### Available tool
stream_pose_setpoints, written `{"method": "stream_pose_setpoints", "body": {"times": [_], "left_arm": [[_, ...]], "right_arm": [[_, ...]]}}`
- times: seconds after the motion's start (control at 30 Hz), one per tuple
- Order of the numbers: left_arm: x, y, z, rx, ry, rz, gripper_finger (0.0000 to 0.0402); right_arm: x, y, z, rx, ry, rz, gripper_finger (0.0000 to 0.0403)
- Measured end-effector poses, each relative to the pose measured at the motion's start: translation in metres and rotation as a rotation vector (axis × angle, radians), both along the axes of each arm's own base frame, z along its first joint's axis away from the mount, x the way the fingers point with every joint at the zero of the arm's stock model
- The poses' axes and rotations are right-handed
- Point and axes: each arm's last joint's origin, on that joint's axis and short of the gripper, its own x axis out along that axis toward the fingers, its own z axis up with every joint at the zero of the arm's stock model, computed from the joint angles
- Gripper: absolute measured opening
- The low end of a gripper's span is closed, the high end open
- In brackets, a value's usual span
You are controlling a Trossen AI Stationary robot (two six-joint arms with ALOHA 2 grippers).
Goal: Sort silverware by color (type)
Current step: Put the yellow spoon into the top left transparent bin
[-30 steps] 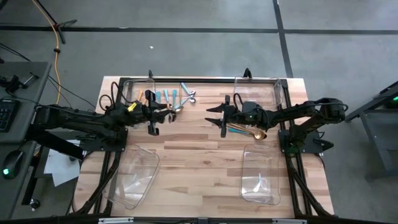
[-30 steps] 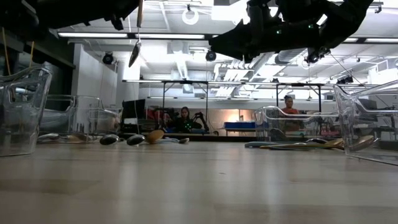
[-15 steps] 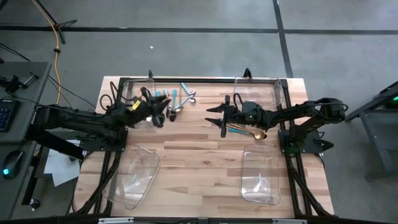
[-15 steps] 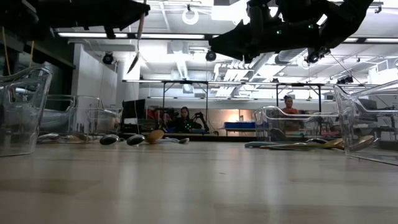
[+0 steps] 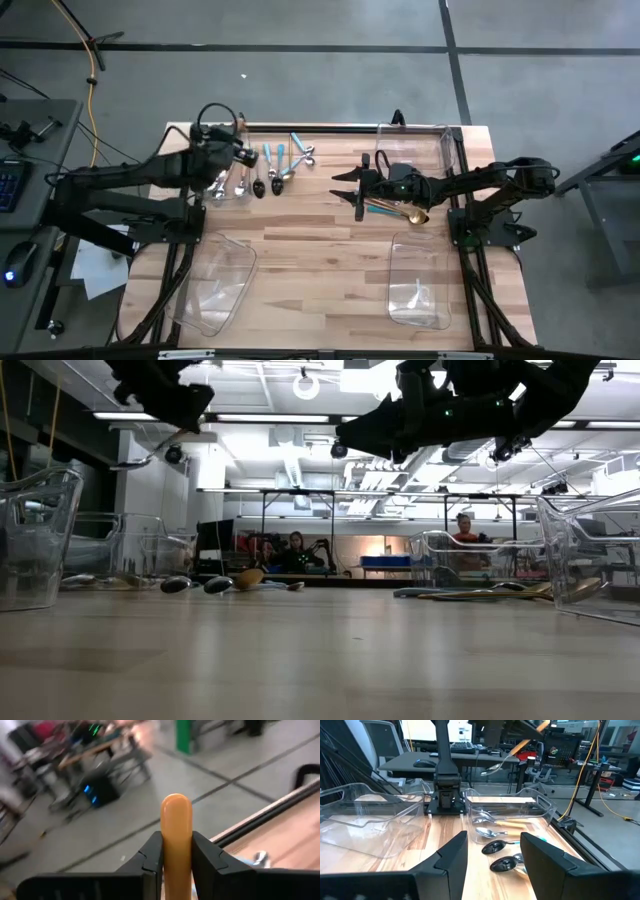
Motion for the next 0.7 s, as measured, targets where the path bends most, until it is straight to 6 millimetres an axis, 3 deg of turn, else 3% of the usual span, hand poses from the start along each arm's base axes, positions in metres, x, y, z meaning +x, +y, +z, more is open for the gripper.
{"method": "stream_pose_setpoints", "body": {"times": [0.33, 0.7], "left_arm": [[-0.019, 0.036, -0.048, -0.173, 0.027, 0.193, 0.0056], [-0.029, 0.074, -0.097, -0.429, 0.081, 0.276, 0.0057]], "right_arm": [[0.0, 0.0, 0.0, 0.0, 0.0, 0.0, 0.0168], [0.0, 0.0, 0.0, 0.0, -0.002, 0.0, 0.0168]]}}
